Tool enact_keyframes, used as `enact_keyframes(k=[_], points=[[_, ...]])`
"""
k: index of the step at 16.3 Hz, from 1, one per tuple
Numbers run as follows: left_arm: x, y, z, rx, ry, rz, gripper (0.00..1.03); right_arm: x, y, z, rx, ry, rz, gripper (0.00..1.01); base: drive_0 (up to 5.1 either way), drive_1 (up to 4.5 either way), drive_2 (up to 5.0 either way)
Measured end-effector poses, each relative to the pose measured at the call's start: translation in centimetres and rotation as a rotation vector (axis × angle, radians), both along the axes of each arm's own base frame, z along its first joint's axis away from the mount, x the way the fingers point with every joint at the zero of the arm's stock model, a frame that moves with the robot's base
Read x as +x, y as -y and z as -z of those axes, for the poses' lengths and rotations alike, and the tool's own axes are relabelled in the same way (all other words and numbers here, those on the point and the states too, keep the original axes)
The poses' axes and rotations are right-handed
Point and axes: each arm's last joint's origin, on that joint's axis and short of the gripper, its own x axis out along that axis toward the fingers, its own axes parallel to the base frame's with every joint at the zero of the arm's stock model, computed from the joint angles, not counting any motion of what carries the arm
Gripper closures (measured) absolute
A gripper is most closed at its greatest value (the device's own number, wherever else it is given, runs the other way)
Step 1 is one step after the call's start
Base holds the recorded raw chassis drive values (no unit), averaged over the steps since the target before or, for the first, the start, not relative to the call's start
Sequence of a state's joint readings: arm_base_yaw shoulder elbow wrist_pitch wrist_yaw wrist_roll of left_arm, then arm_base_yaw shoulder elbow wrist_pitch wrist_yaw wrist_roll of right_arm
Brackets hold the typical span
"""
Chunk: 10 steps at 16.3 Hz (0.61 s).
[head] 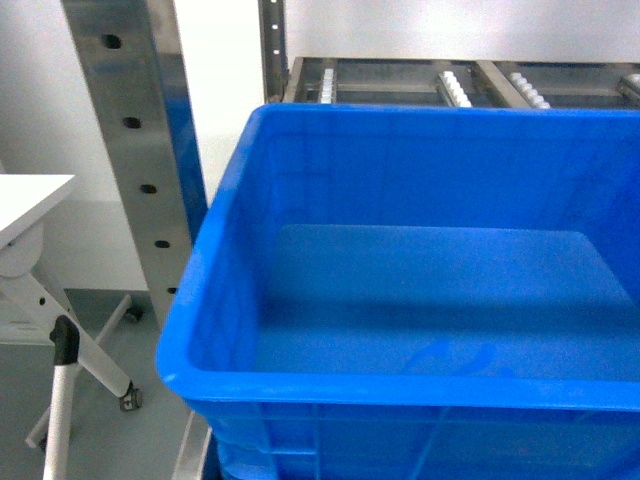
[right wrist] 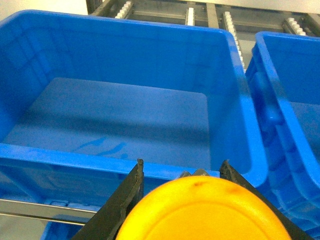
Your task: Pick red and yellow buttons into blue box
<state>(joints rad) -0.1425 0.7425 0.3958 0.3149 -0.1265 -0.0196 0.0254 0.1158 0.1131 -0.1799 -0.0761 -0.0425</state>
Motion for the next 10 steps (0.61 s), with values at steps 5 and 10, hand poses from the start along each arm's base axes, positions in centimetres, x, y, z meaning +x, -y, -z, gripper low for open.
enact_keyframes(k=[5,10], points=[[-0.01,0.00,-0.01,0.000,0.000,0.000,0.73,0.00,0.00,0.00,0.000,0.000,0.000,0.61,5.1,-2.36,-2.4],[-0.04,-0.01,-0.07,-0.001,0.006,0.000,0.73,0.00,0.00,0.01,0.000,-0.001,0.000,0.61,5.1,-2.31,-2.3]])
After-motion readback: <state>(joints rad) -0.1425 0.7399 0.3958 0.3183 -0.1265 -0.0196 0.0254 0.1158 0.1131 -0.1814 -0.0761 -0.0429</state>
